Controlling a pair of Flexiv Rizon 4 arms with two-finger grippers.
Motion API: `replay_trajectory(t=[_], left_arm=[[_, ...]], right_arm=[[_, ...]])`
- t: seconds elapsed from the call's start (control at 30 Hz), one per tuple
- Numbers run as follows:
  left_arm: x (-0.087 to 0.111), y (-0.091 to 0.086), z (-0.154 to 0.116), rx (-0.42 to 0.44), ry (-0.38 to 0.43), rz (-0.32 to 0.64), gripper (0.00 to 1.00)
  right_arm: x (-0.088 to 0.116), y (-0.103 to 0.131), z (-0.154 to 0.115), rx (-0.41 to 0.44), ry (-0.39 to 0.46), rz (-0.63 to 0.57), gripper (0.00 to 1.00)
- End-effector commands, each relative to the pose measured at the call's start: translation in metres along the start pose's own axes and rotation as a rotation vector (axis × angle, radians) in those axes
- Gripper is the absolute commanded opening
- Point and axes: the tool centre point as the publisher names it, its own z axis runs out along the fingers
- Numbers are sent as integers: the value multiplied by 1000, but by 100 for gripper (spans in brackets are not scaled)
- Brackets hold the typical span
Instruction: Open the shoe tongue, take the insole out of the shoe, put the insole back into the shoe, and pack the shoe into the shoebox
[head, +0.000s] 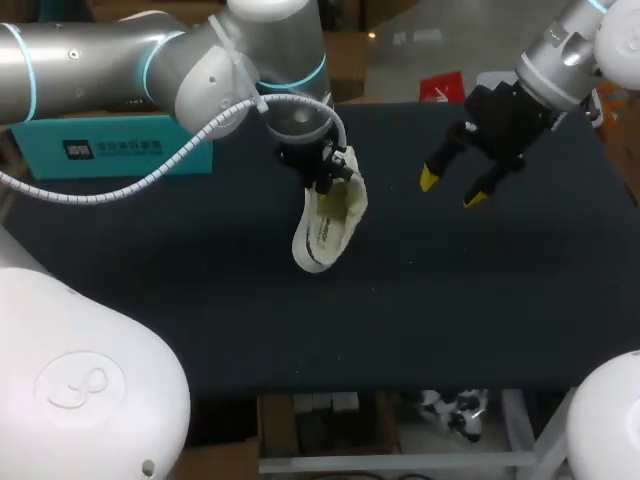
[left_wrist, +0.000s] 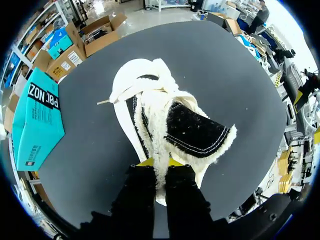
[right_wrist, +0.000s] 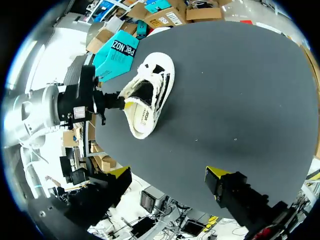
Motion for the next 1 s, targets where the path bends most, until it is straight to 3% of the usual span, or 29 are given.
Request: replay_trajectory(t=[0.03, 0.3, 0.53, 0.73, 0.93, 1.0], left_arm=[[-3, -5, -16, 11, -36, 98, 0], [-32, -38, -59, 132, -148, 312, 0], [-95, -55, -116, 254, -244, 458, 0], [-150, -41, -154, 294, -301, 486, 0], [-198, -17, -184, 322, -330, 421, 0], [-214, -11, -193, 339, -305, 428, 0]], right_arm=[[7, -2, 0, 61, -189, -348, 100], [7, -2, 0, 61, -189, -348, 100], [7, -2, 0, 61, -189, -348, 100], [7, -2, 0, 61, -189, -348, 100], [7, -2, 0, 61, -189, -348, 100], [7, -2, 0, 61, -189, -348, 100]])
